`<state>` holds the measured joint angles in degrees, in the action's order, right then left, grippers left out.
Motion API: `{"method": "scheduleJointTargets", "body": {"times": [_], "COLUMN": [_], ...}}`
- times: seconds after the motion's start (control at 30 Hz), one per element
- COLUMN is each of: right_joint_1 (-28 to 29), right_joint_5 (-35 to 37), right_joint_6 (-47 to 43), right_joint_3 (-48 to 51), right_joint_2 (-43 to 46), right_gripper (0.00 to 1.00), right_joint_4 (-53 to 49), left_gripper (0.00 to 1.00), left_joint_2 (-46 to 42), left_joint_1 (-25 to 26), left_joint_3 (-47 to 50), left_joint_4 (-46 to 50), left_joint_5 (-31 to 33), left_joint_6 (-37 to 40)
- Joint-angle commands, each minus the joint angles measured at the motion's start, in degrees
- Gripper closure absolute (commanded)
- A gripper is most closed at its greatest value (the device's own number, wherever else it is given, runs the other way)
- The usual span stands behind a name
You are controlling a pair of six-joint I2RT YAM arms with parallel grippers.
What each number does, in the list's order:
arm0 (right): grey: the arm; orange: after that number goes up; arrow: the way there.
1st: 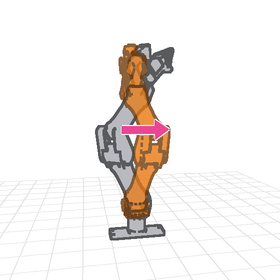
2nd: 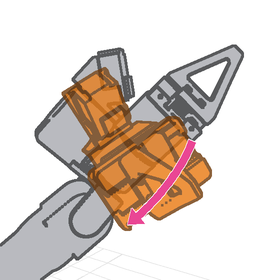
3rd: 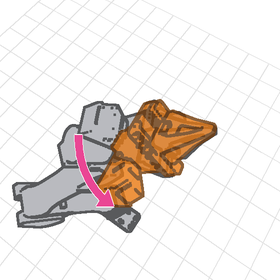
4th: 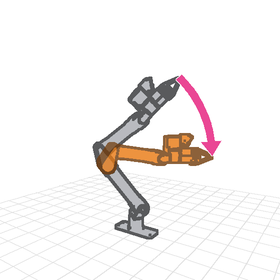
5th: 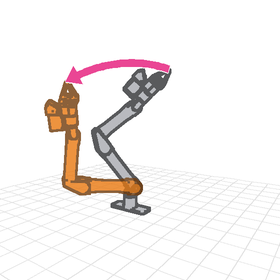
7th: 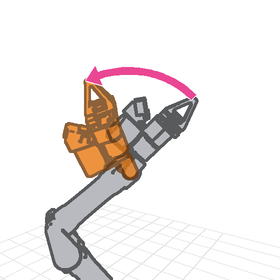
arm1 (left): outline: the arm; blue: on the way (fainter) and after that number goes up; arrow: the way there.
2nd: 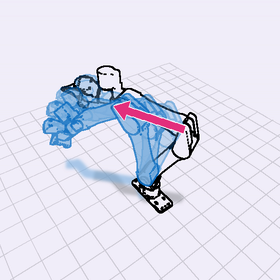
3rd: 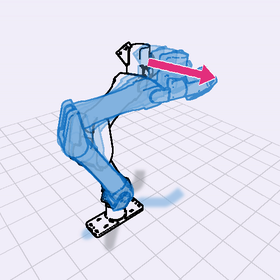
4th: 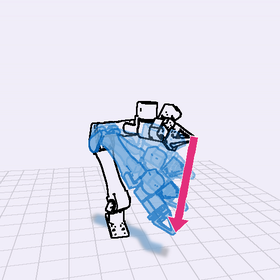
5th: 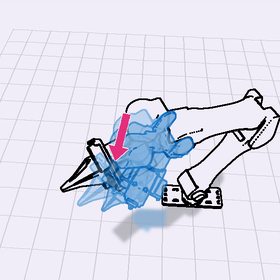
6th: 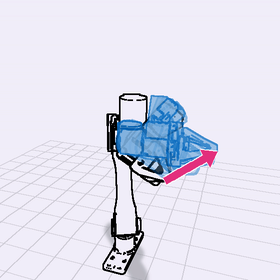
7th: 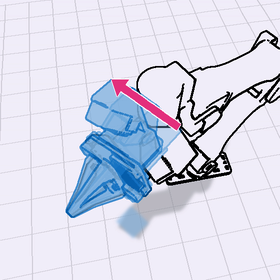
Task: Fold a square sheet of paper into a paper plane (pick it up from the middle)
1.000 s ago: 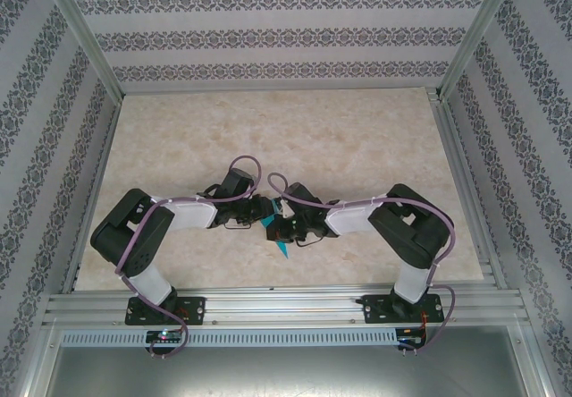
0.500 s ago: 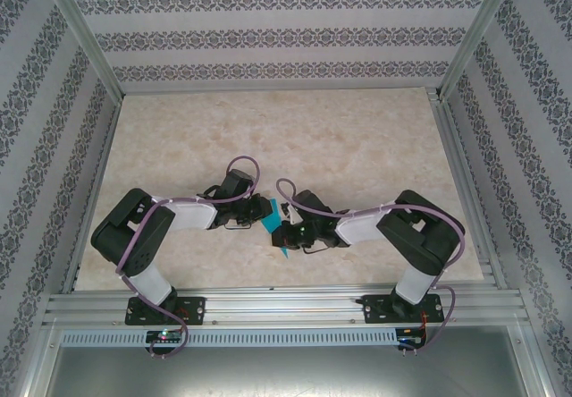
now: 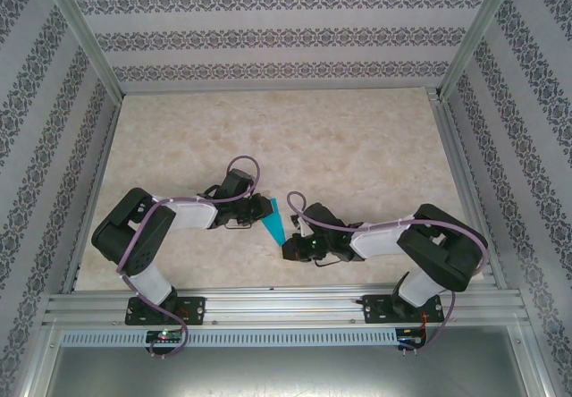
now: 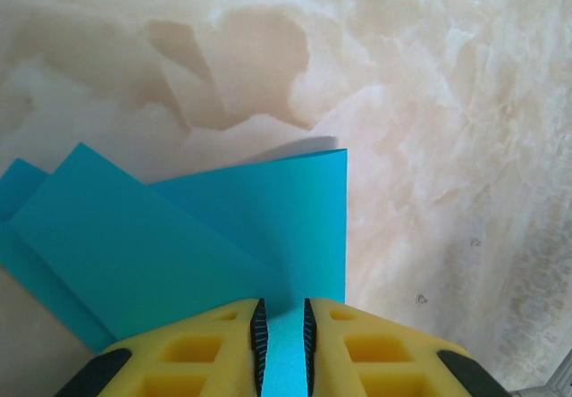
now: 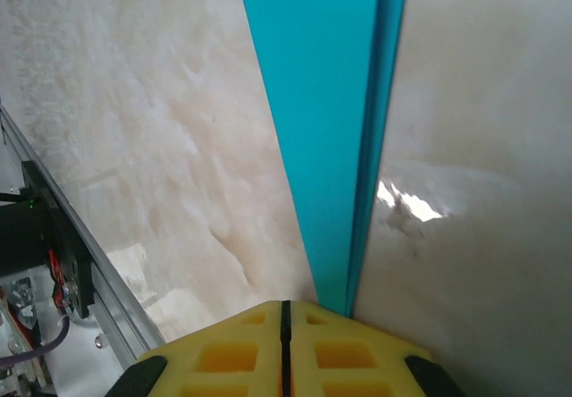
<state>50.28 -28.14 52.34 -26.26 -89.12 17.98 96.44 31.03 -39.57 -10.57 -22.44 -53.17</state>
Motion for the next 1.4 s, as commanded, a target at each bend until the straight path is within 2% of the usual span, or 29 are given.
{"method": "scheduleJointTargets", "body": {"times": [0.0,0.17,0.4,0.63,0.77,0.9,1.03,1.2,1.37], "right_joint_1": [1.16,1.05,0.69,-0.45,-0.80,-0.86,-0.46,0.51,1.30], "right_joint_5": [1.45,1.73,4.87,6.51,7.39,6.49,4.58,4.50,5.30], "right_joint_6": [-1.52,-0.79,-1.53,-1.99,-1.64,0.38,2.64,4.41,4.54], "right_joint_3": [2.67,5.01,-1.33,-11.20,-13.46,-10.82,-5.34,1.90,6.22], "right_joint_2": [1.08,4.82,12.13,2.58,-3.90,-7.49,-7.53,-3.00,3.09], "right_gripper": [0.92,0.91,0.89,0.87,0.87,0.88,0.88,0.88,0.88], "right_joint_4": [-12.07,-11.88,-13.03,-11.30,-10.32,-6.65,-2.18,-0.13,-2.37], "left_gripper": [0.76,0.76,0.75,0.75,0.75,0.75,0.75,0.75,0.75], "left_joint_2": [4.20,3.65,3.90,4.76,4.41,4.03,3.83,3.80,4.50], "left_joint_1": [-0.51,-0.57,-0.53,-0.55,-0.58,-0.49,-0.61,-0.61,-0.70], "left_joint_3": [1.36,1.47,1.31,1.21,1.34,1.39,1.39,0.73,-0.28], "left_joint_4": [6.07,6.02,6.22,5.29,5.56,6.01,6.66,7.31,7.52], "left_joint_5": [6.35,6.05,4.82,3.34,3.41,3.65,4.67,5.44,5.26], "left_joint_6": [0.97,1.70,3.24,3.16,3.00,3.20,3.31,3.81,4.21]}}
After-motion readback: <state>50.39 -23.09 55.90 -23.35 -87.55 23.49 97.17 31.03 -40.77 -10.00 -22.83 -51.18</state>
